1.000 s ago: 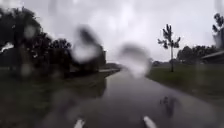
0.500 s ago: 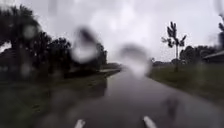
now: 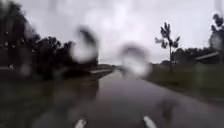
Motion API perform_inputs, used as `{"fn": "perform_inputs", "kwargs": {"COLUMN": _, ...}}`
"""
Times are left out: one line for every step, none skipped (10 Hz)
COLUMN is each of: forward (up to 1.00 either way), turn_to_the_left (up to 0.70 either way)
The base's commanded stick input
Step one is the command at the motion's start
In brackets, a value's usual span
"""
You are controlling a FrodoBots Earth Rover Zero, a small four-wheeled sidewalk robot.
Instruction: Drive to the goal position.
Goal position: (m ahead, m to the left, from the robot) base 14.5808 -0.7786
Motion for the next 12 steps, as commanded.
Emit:
{"fn": "perform_inputs", "kwargs": {"forward": 0.85, "turn_to_the_left": 0.0}}
{"fn": "perform_inputs", "kwargs": {"forward": 0.85, "turn_to_the_left": 0.0}}
{"fn": "perform_inputs", "kwargs": {"forward": 0.85, "turn_to_the_left": 0.0}}
{"fn": "perform_inputs", "kwargs": {"forward": 0.85, "turn_to_the_left": 0.0}}
{"fn": "perform_inputs", "kwargs": {"forward": 0.85, "turn_to_the_left": 0.0}}
{"fn": "perform_inputs", "kwargs": {"forward": 0.85, "turn_to_the_left": 0.0}}
{"fn": "perform_inputs", "kwargs": {"forward": 0.85, "turn_to_the_left": 0.0}}
{"fn": "perform_inputs", "kwargs": {"forward": 0.85, "turn_to_the_left": 0.0}}
{"fn": "perform_inputs", "kwargs": {"forward": 0.85, "turn_to_the_left": 0.0}}
{"fn": "perform_inputs", "kwargs": {"forward": 0.85, "turn_to_the_left": 0.0}}
{"fn": "perform_inputs", "kwargs": {"forward": 0.85, "turn_to_the_left": 0.0}}
{"fn": "perform_inputs", "kwargs": {"forward": 0.85, "turn_to_the_left": 0.0}}
